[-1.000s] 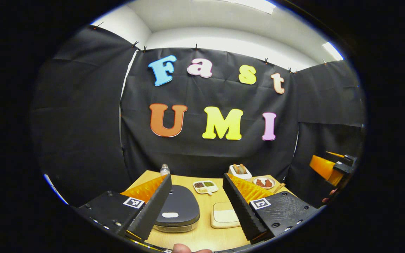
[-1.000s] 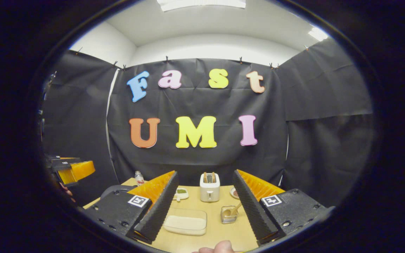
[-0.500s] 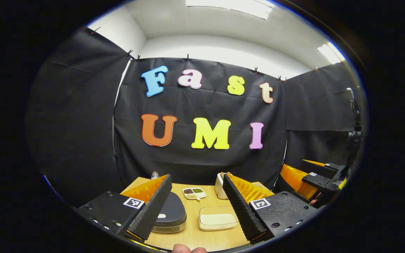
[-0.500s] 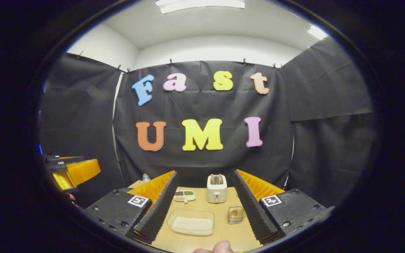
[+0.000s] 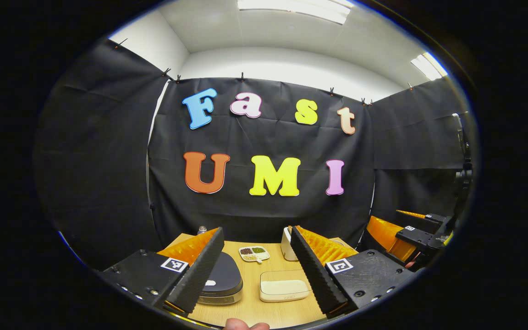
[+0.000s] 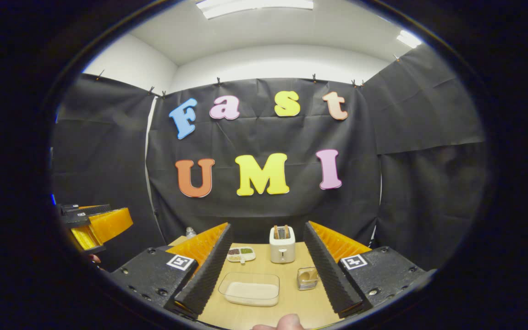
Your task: Close the left gripper, press the button to open the rice cooker; take a wooden spoon from the chopstick holder with the right hand, scoop a spoonful of rice and pour it into the rice cooker, then put the wooden spoon back into the chopstick holder.
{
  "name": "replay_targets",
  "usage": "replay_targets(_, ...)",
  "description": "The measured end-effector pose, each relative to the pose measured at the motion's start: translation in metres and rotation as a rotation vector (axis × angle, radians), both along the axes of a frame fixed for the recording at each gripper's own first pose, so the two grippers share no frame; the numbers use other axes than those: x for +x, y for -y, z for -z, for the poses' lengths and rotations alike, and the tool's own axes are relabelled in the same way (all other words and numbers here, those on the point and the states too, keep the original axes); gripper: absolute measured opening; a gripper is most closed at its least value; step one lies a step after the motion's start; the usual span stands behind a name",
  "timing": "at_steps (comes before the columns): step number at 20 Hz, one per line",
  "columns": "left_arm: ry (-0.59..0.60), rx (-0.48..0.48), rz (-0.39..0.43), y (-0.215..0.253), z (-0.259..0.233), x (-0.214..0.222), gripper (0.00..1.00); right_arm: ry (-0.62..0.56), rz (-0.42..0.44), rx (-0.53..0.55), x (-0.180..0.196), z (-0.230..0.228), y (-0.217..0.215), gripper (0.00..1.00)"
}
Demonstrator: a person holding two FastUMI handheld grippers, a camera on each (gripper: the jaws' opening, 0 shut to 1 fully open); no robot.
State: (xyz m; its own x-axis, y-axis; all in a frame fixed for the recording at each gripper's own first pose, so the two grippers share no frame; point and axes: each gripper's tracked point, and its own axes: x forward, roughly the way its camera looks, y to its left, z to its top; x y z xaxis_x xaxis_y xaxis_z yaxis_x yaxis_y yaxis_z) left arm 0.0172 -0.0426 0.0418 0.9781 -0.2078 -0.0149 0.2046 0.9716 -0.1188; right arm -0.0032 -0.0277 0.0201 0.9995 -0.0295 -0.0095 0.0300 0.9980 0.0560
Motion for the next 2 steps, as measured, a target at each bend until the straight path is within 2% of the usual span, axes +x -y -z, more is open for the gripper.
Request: replay_targets(2,0.0,0.004,-0.002,-0.0003,-0.0003,0.0001,0.94,0.0,-0.004,-0.003,0.0,0.0009,-0.0008,1.0)
